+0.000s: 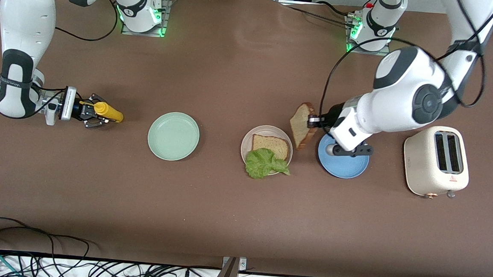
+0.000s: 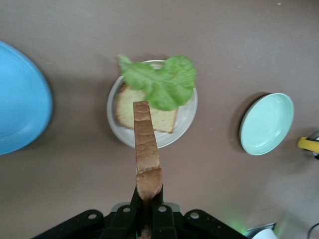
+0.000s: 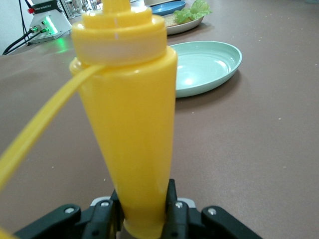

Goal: Make sandwich on beige plate with both arms

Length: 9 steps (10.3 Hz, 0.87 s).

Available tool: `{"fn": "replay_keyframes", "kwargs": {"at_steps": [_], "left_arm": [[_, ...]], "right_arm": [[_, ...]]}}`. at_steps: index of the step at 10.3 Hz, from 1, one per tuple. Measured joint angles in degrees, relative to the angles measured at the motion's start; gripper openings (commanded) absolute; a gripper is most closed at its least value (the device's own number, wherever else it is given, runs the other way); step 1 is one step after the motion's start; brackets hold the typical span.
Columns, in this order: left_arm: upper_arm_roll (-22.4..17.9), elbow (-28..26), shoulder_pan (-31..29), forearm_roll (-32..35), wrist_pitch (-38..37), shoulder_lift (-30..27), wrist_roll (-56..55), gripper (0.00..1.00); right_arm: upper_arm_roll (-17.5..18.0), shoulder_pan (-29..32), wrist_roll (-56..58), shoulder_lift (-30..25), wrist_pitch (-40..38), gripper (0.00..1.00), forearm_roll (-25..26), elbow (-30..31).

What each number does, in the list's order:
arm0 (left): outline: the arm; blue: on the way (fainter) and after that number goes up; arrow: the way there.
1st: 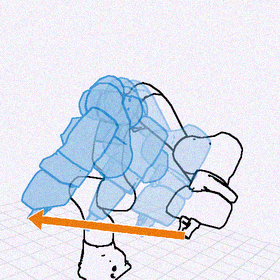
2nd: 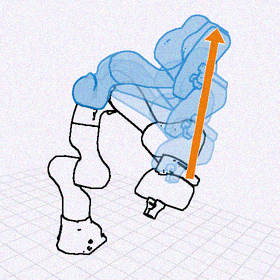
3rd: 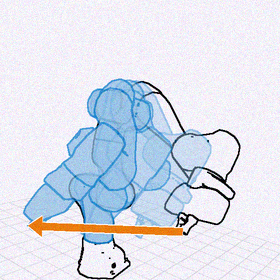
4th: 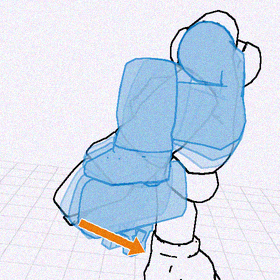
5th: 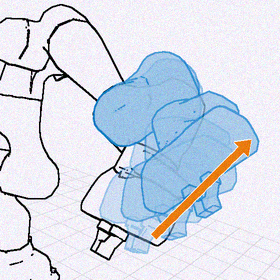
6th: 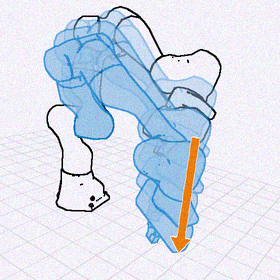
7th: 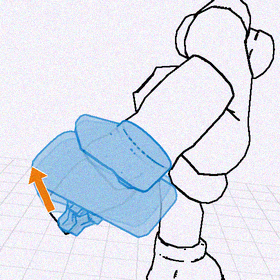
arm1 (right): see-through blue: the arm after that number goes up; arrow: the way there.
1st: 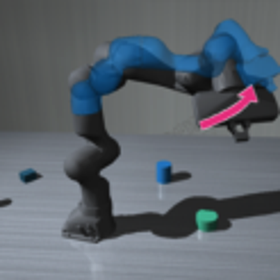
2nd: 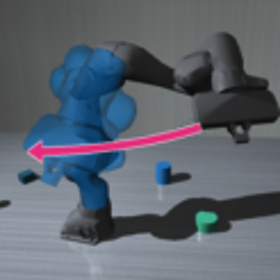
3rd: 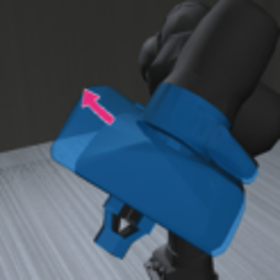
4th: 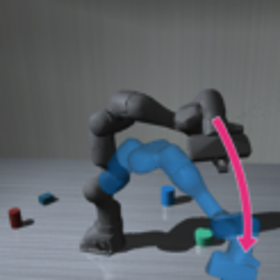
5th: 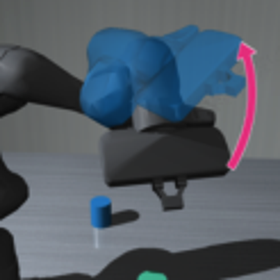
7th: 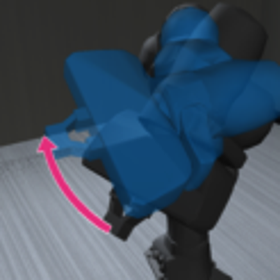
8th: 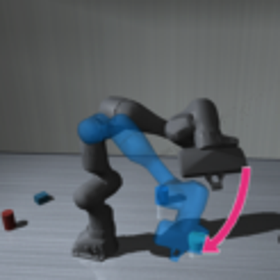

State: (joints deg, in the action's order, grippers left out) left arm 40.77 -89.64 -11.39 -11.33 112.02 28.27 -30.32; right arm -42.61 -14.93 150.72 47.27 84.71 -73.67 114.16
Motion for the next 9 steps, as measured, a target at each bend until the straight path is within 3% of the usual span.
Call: {"fn": "replay_keyframes", "kwargs": {"at_steps": [1, 2, 4, 7, 9], "left_arm": [[0.0, 0.2, 1.3, -0.2, 4.4, 2.7, 0.0, 0.0], [0.0, 0.9, 2.5, -1.1, 8.1, 5.6, 0.0, 0.0], [0.0, 3.6, 4.3, -3.5, 11.6, 10.8, 2.4, 0.0], [-0.9, 6.2, 4.2, -15.5, 11.7, 16.1, 20.1, 0.0], [-1.7, 6.2, 3.9, -18.5, 11.7, 18.1, 27.9, 0.0]], "right_arm": [[0.0, 0.0, 0.0, 0.1, 0.0, 0.82, 0.0, -0.1], [0.0, 0.0, 0.0, 0.1, 0.0, 0.89, -0.1, -0.1], [0.0, 0.0, 0.0, 0.2, 0.0, 0.93, -0.1, -0.2], [-0.1, 0.2, -0.5, 0.2, -0.1, 0.99, -0.1, -0.3], [-0.3, 1.5, -0.7, 0.2, -1.0, 0.99, 0.1, -0.5]]}}
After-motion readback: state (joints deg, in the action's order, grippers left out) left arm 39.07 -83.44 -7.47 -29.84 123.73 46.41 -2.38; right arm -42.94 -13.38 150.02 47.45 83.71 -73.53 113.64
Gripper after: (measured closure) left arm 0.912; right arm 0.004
